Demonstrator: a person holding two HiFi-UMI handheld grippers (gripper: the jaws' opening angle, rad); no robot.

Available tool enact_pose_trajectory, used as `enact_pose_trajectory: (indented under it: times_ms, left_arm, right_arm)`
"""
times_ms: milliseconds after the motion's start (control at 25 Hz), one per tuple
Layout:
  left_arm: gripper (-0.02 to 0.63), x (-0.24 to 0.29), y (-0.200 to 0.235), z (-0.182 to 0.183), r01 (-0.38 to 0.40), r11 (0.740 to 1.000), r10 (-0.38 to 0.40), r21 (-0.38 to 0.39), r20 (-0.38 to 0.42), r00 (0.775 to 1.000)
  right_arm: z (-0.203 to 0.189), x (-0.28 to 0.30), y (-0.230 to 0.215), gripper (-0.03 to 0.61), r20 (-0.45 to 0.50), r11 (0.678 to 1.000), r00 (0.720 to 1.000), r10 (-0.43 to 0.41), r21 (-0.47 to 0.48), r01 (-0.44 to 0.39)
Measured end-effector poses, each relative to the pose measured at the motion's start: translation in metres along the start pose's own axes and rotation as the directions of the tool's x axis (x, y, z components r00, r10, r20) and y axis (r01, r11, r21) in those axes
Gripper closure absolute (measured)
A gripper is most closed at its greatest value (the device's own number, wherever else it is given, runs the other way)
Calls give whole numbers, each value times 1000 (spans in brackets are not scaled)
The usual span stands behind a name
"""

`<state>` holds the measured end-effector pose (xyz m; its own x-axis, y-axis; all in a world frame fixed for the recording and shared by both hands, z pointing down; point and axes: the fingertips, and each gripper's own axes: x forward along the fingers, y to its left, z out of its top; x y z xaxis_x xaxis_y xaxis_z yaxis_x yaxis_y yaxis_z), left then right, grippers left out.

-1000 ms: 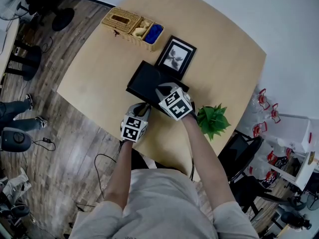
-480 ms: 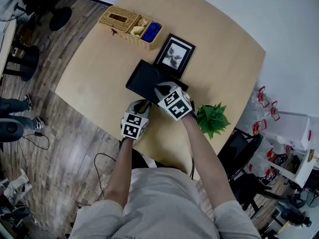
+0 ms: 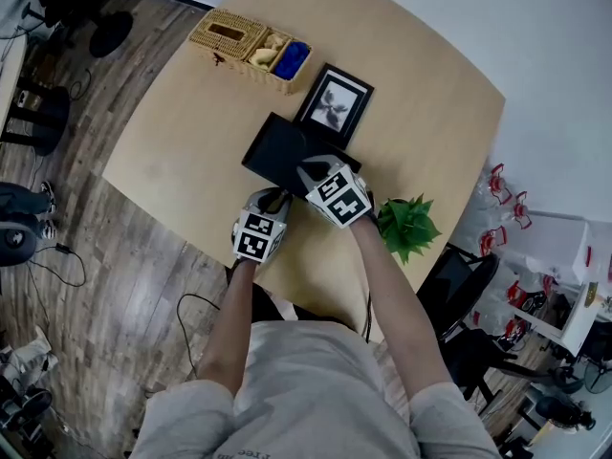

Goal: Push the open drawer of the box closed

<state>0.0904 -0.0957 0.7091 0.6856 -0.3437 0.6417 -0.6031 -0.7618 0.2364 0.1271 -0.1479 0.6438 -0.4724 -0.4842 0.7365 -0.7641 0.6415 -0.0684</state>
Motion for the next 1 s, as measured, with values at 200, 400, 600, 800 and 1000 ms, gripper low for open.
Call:
enact_pose_trajectory:
  times_ms: [200,400,600,800,1000]
  left_arm:
    - [489,0,-1,-2,43,998,-42,38,-30,999]
    - [489,-4,-1,-5,95,991,-89,92,-76,993]
    - [489,-10,1,-6,149,979,-136,142,-101,986]
    - [489,-32,-1,7,199,966,-182,164,-110,977]
    - [489,-47,6,17,248,938,-228,242,-110,967]
  right_arm:
    - [-1,2,-2,577,-15,999,1000,8,41,-7]
    - [-1,-7,1,577,1,993,998,-64,96,64]
    - [-3,-25,11,577,68,955,981,-179,250,157]
    - [-11,-37,28,577,93,893,954,-285,386,230]
    - [-23,-48,44,577,115,811,919,-376,520,267]
